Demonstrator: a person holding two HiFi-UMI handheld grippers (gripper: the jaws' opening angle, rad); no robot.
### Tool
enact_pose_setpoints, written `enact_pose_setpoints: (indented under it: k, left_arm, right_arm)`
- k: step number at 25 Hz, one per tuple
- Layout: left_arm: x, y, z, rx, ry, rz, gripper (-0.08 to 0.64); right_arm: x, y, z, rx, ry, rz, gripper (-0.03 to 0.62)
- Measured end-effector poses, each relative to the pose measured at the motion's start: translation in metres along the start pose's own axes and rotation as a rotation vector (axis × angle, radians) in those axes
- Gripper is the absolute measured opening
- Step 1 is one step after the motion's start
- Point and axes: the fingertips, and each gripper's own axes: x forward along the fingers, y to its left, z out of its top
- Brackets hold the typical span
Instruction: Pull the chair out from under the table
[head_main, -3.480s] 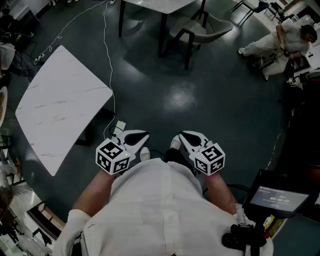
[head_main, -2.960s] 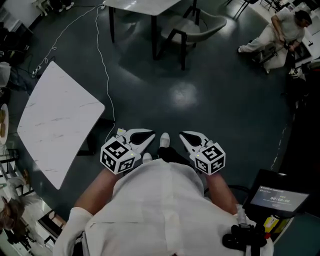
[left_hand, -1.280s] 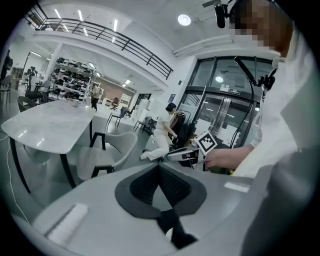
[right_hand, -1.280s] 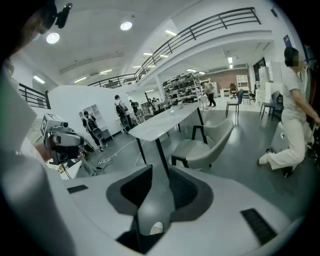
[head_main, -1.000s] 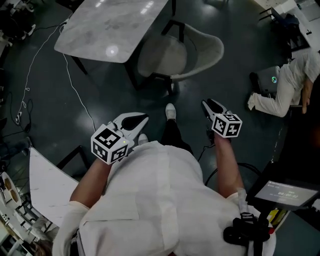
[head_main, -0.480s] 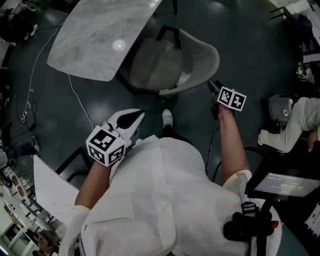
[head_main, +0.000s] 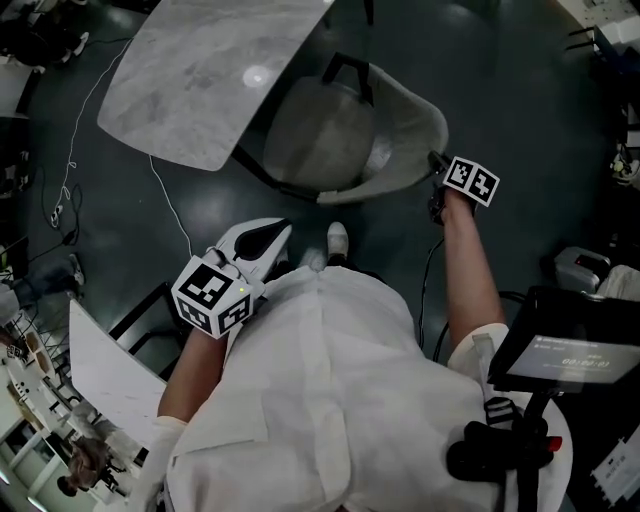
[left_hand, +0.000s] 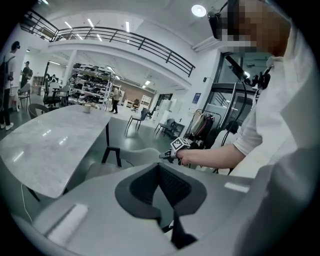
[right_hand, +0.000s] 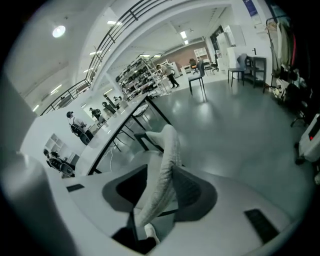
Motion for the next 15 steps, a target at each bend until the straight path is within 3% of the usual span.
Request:
enact_pose_setpoints:
  k: [5,9,15]
  left_arm:
    - [-0.003,0.018,0.006,0.009,0.005,0.013,0.008]
    - [-0.006,0.025,0.015,0.010,0.007,0.008,0.008]
    - [-0.008,0.040,0.016,0.009,0.015,0.029,0.008]
  right_arm:
    - [-0.008,-0.011,0.000,-0.019,-0.002,-0.030,0.163]
    - [0.017,-0.020,0.000,0.041,0.026,-0.013,0.184]
    - [0.058,-0.017,0.002,0.036,0.083,-0.022,0.184]
